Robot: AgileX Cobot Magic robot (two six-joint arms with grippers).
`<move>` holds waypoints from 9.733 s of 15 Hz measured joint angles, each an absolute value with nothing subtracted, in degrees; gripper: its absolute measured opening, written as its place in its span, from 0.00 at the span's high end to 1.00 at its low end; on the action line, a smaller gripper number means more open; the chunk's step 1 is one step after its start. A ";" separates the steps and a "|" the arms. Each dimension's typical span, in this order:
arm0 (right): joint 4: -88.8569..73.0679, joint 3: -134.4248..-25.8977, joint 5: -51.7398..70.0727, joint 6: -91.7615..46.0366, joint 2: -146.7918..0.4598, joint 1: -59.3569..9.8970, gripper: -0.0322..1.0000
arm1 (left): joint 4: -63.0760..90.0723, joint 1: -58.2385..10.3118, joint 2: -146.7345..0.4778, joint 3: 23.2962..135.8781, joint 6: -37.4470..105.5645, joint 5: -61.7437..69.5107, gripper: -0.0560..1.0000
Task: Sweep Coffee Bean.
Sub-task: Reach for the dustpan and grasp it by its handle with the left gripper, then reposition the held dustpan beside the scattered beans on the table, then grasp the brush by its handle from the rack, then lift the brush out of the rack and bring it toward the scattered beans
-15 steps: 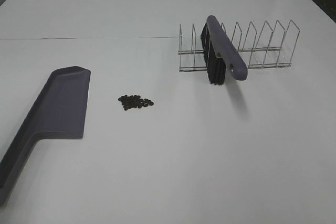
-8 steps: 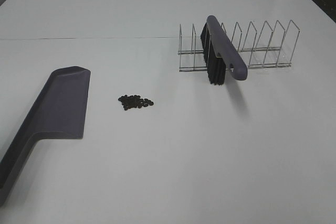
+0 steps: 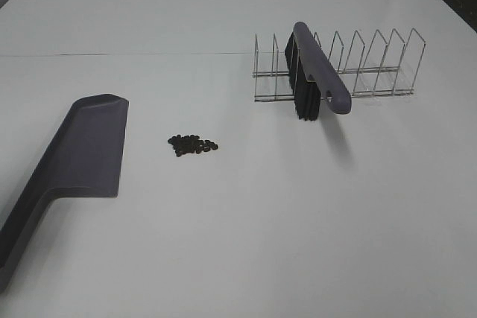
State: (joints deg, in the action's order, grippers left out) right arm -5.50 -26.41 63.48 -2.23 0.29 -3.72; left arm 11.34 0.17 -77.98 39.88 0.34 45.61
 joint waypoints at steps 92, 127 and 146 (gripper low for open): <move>-2.81 -117.17 69.79 2.69 -127.65 -13.92 0.27 | -4.87 -11.29 -104.05 50.25 3.15 38.50 0.63; 1.83 -122.38 64.00 9.97 -138.37 -14.04 0.69 | -1.89 -11.29 -104.05 50.25 2.12 39.99 0.63; 1.43 -83.82 61.65 9.34 -94.42 -16.67 0.69 | -5.73 -11.29 -104.05 50.25 2.12 41.25 0.63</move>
State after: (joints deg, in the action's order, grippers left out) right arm 1.43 -83.82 61.65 9.34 -94.42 -16.67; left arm -5.73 -11.29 -104.05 50.25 2.12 41.25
